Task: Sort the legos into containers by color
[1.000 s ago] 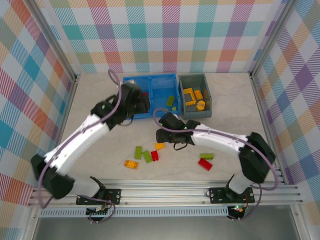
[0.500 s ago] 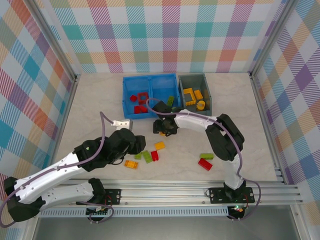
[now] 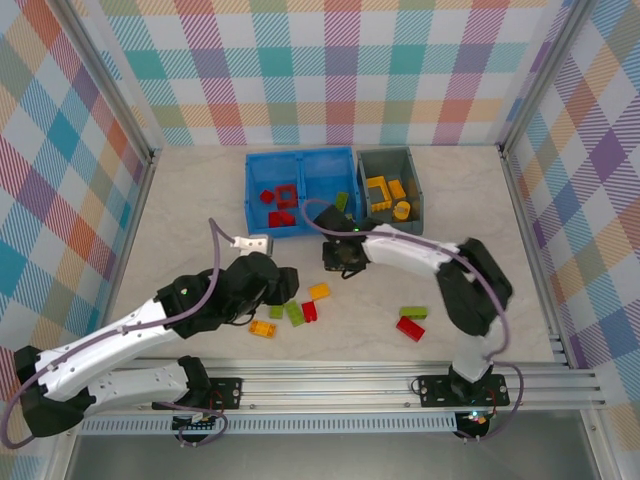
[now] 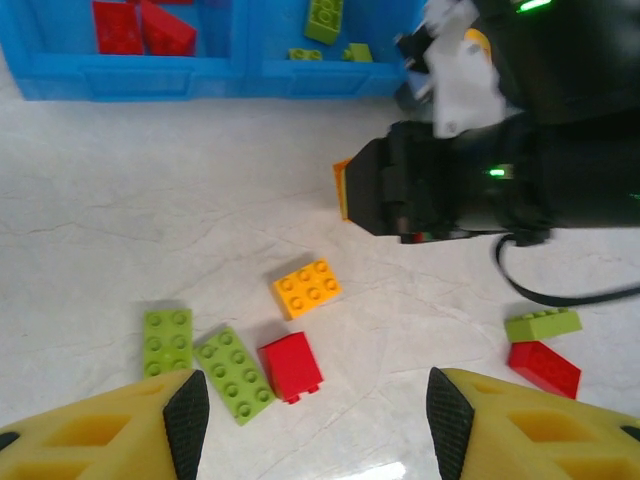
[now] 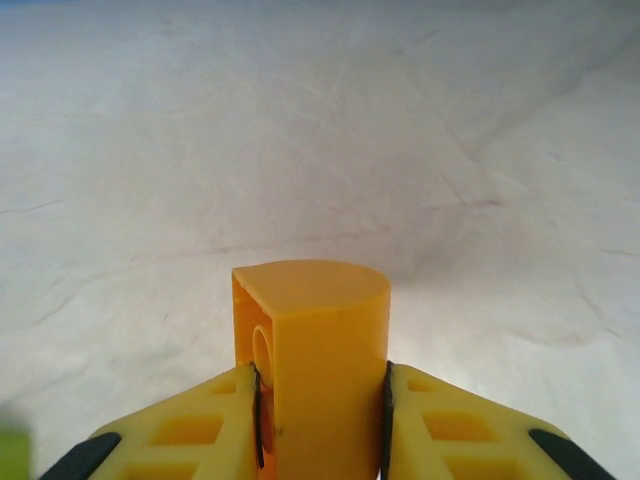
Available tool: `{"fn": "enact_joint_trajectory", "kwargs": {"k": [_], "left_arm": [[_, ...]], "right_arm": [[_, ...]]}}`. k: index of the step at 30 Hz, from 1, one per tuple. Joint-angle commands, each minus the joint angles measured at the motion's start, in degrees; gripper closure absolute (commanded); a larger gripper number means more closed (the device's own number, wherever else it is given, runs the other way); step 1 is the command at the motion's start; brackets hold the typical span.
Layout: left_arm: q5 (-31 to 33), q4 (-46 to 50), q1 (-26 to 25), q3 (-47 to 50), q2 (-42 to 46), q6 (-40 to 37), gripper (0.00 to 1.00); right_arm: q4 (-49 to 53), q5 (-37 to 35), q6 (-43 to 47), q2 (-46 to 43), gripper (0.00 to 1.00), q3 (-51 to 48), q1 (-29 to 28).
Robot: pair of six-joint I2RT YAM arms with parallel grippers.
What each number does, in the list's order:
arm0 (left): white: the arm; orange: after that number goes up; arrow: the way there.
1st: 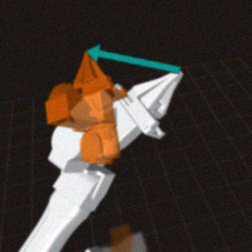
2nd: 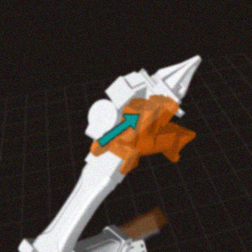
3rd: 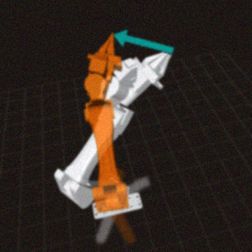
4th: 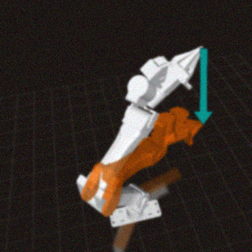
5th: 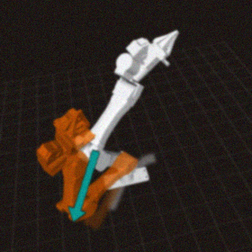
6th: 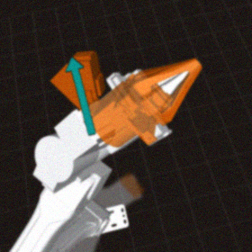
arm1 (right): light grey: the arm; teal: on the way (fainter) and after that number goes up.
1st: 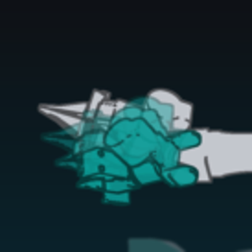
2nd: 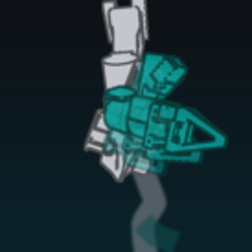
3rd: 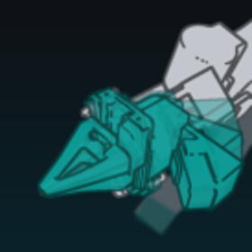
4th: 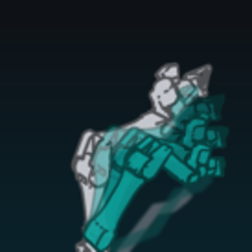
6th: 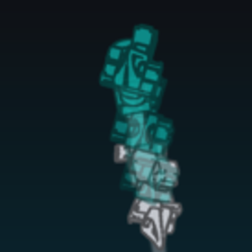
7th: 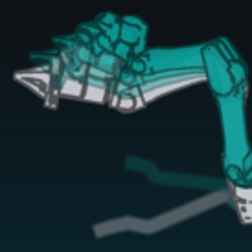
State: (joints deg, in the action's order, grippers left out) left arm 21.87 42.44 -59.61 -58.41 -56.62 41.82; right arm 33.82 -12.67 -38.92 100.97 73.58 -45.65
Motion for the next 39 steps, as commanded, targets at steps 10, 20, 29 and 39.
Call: {"fn": "enact_joint_trajectory", "kwargs": {"k": [10,20,29,39], "left_arm": [[-3.9,-13.8,-3.7,-15.9,-19.9,-5.4,0.39],[-1.1,-14.0,-5.9,-23.2,-28.9,-5.5,0.39],[-0.1,-13.2,-7.8,-23.0,-30.5,-5.3,0.39],[0.0,-12.5,-8.5,-20.8,-29.7,-5.7,0.39]], "right_arm": [[1.7,5.2,12.7,-14.6,0.72,0.0,21.6],[4.1,12.3,17.1,6.3,0.72,14.8,28.5],[7.9,13.8,18.1,15.2,0.59,21.7,29.0],[8.5,13.7,18.3,8.8,0.44,20.9,28.9]]}}
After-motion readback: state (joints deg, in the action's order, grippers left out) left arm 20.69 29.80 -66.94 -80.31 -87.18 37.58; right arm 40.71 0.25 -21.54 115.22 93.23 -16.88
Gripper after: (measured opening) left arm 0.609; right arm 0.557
